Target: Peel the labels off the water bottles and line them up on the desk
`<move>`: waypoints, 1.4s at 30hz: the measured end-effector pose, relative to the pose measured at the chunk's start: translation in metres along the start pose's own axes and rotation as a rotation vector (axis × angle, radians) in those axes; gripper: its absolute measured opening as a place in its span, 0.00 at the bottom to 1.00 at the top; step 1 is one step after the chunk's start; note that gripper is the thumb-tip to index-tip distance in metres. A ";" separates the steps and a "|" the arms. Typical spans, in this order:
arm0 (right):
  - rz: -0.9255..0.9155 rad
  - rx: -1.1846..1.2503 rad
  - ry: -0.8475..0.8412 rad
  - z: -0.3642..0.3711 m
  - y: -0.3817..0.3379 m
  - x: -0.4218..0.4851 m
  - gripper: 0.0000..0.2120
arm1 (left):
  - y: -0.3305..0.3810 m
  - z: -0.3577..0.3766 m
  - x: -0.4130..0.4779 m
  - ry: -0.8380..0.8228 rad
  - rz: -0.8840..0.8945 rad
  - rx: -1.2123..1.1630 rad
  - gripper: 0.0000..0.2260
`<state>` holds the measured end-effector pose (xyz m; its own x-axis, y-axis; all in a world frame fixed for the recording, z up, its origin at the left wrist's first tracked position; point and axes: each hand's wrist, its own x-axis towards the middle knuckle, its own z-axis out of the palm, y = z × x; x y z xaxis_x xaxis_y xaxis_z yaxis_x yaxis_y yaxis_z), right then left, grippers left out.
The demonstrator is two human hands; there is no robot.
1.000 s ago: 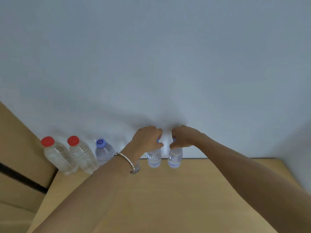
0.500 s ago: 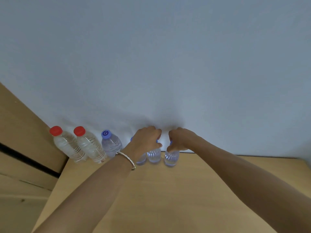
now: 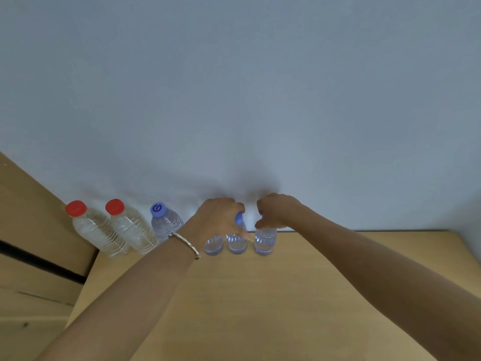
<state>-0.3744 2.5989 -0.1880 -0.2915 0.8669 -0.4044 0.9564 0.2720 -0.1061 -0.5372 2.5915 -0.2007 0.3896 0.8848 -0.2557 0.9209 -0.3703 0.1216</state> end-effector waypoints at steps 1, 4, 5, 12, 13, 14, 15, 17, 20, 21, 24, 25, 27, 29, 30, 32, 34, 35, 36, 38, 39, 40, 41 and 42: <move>-0.009 0.000 0.007 -0.001 -0.003 0.000 0.19 | -0.004 -0.002 -0.004 -0.015 0.001 -0.008 0.22; -0.054 0.017 0.038 0.000 -0.017 0.000 0.22 | -0.018 -0.004 -0.013 -0.039 -0.026 -0.007 0.17; -0.071 0.015 0.047 0.001 -0.022 0.000 0.22 | -0.023 -0.004 -0.016 -0.056 -0.044 0.019 0.17; -0.072 -0.004 0.067 0.004 -0.046 0.004 0.16 | -0.054 0.001 -0.023 -0.147 -0.128 0.055 0.18; -0.065 -0.002 0.061 0.003 -0.047 0.005 0.16 | -0.055 0.001 -0.024 -0.130 -0.133 0.059 0.17; -0.059 -0.006 0.054 0.002 -0.048 0.006 0.16 | -0.055 0.001 -0.025 -0.123 -0.141 0.062 0.16; -0.057 -0.012 0.052 0.002 -0.050 0.006 0.15 | -0.056 0.001 -0.026 -0.113 -0.143 0.065 0.15; -0.060 -0.022 0.056 0.003 -0.052 0.007 0.14 | -0.056 0.000 -0.026 -0.102 -0.146 0.069 0.12; -0.060 -0.010 0.054 0.003 -0.052 0.009 0.15 | -0.054 -0.002 -0.026 -0.093 -0.156 0.086 0.11; -0.056 -0.003 0.052 0.004 -0.052 0.009 0.15 | -0.053 -0.003 -0.026 -0.088 -0.164 0.097 0.12; -0.050 0.019 0.050 0.005 -0.052 0.010 0.16 | -0.054 -0.005 -0.025 -0.096 -0.195 0.132 0.13; -0.047 0.021 0.050 0.005 -0.052 0.010 0.16 | -0.056 -0.005 -0.024 -0.094 -0.202 0.142 0.13; -0.047 0.014 0.058 0.007 -0.052 0.011 0.16 | -0.058 -0.005 -0.024 -0.087 -0.202 0.145 0.14; -0.036 -0.017 0.073 0.009 -0.053 0.011 0.16 | -0.060 -0.003 -0.024 -0.083 -0.202 0.131 0.14; -0.034 -0.035 0.077 0.010 -0.055 0.010 0.16 | -0.060 -0.003 -0.024 -0.082 -0.202 0.115 0.13; -0.026 -0.069 0.088 0.012 -0.057 0.008 0.17 | -0.060 -0.003 -0.025 -0.065 -0.185 0.085 0.14; -0.019 -0.079 0.104 0.010 -0.057 0.005 0.17 | -0.062 -0.005 -0.026 -0.034 -0.161 0.064 0.17; -0.018 -0.081 0.118 0.009 -0.057 0.004 0.17 | -0.062 -0.008 -0.027 -0.016 -0.147 0.062 0.18; -0.014 -0.081 0.125 0.005 -0.057 0.002 0.17 | -0.062 -0.013 -0.029 0.001 -0.135 0.063 0.19; -0.004 -0.077 0.124 -0.001 -0.056 -0.001 0.20 | -0.062 -0.022 -0.032 0.058 -0.106 0.059 0.19; -0.001 -0.079 0.141 -0.004 -0.056 -0.002 0.21 | -0.061 -0.027 -0.035 0.112 -0.085 0.058 0.19; 0.001 -0.083 0.157 -0.009 -0.056 -0.005 0.21 | -0.060 -0.033 -0.039 0.171 -0.060 0.055 0.18; 0.002 -0.084 0.177 -0.012 -0.055 -0.007 0.21 | -0.059 -0.037 -0.042 0.230 -0.038 0.049 0.18; 0.011 -0.079 0.187 -0.017 -0.053 -0.010 0.21 | -0.058 -0.042 -0.045 0.266 -0.027 0.034 0.18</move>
